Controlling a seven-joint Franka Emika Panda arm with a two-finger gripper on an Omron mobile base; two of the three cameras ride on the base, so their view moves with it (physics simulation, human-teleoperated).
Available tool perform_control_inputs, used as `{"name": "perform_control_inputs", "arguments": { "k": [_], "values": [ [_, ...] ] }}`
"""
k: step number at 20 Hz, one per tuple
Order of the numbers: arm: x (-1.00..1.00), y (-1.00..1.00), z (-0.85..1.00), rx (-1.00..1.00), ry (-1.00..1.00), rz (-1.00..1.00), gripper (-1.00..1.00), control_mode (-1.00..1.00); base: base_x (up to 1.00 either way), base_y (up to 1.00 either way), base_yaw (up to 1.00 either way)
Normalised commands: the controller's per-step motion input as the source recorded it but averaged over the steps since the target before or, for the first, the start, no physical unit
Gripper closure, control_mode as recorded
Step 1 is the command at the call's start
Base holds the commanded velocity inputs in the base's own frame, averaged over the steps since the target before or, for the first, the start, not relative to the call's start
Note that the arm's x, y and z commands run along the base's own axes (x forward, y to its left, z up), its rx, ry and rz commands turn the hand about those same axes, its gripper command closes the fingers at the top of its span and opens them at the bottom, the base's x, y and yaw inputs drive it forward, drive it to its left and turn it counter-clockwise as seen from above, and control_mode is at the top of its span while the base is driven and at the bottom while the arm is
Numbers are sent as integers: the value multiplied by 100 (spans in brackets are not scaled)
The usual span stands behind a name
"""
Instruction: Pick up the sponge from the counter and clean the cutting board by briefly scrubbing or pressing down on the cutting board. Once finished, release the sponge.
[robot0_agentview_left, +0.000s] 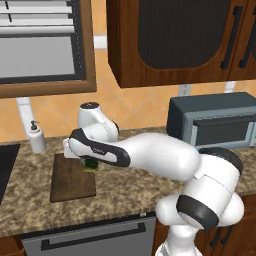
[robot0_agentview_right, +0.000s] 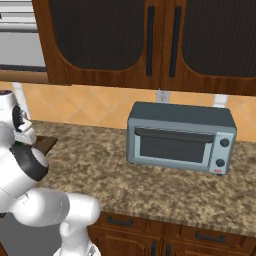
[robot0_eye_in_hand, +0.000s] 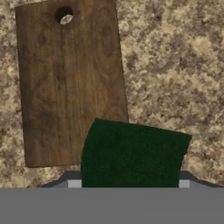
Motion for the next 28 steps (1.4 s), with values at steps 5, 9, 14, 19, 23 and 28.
{"name": "perform_control_inputs", "arguments": {
  "k": [5,9,14,19,23,28],
  "values": [
    [-1,37,-8,0,0,-9,100,-100,0,0,0],
    [47,6,-25,-2,6,0,100,-100,0,0,0],
    [72,14,-48,-9,11,0,100,-100,0,0,0],
    [68,59,-40,-11,7,0,100,-100,0,0,0],
    [45,65,-1,-7,0,0,100,-100,0,0,0],
    [34,27,3,-7,0,0,100,-100,0,0,0]
  ]
}}
